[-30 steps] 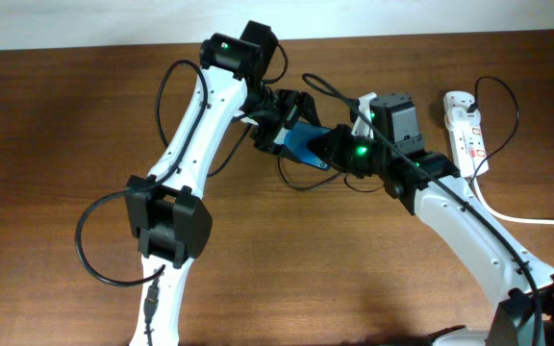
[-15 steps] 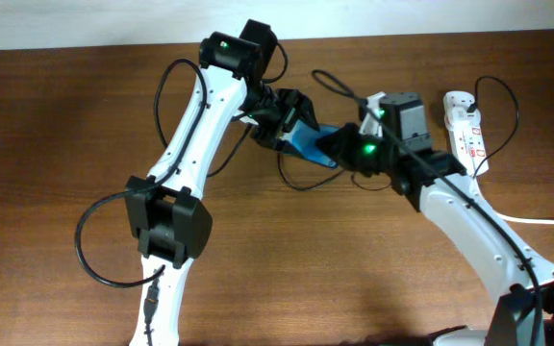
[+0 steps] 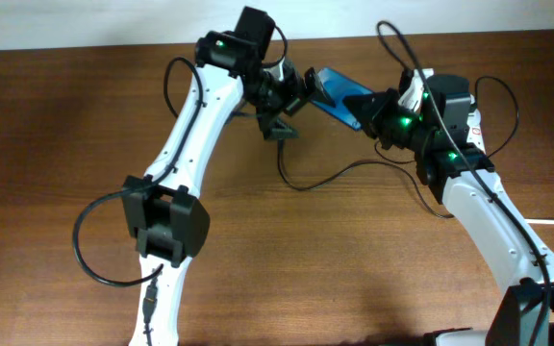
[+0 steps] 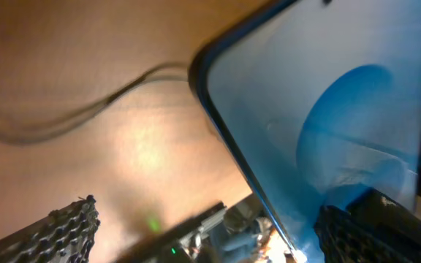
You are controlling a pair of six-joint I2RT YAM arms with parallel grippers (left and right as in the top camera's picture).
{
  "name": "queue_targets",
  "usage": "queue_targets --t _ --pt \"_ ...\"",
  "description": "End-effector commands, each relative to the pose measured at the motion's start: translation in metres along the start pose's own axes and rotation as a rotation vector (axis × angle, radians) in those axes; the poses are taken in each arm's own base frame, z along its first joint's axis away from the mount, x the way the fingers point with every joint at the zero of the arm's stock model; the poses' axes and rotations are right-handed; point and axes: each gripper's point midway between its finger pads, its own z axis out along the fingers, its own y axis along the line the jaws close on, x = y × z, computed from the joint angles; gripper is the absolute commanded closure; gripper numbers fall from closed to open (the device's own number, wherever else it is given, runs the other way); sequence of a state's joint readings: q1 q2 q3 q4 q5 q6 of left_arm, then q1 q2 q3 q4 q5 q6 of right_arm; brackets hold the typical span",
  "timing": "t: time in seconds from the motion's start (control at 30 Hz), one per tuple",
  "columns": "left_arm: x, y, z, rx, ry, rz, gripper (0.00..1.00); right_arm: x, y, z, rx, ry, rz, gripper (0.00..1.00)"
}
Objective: Plug charger to phone and switch on socket
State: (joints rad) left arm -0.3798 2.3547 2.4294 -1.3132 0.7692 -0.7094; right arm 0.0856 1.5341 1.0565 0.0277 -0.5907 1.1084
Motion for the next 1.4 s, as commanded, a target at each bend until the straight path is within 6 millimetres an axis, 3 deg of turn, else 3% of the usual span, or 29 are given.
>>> queue_targets --t 0.0,0.17,0.33,0.77,1.37 --pt "-0.022 -0.013 -0.025 0.144 -0.026 0.128 0.01 -0.026 0.008 -0.003 -0.016 -0.13 0.274 0.96" --pt "-0.044 -0.028 -0.062 0.328 -0.047 0.16 0.0 -0.039 0.011 -0.004 -0.042 -0.209 0.435 0.96" --pt "-0.045 -0.047 -0.085 0.476 -0.005 0.166 0.0 -0.04 0.046 0.003 -0.154 -0.299 0.404 0.96" --pt "-0.036 -0.057 -0.091 0.537 0.05 0.181 0.01 -0.016 0.055 0.016 -0.154 -0.273 0.405 0.96" --pt "-0.038 -0.058 -0.091 0.533 0.062 0.106 0.01 -0.009 0.057 0.019 -0.149 -0.258 0.371 0.96"
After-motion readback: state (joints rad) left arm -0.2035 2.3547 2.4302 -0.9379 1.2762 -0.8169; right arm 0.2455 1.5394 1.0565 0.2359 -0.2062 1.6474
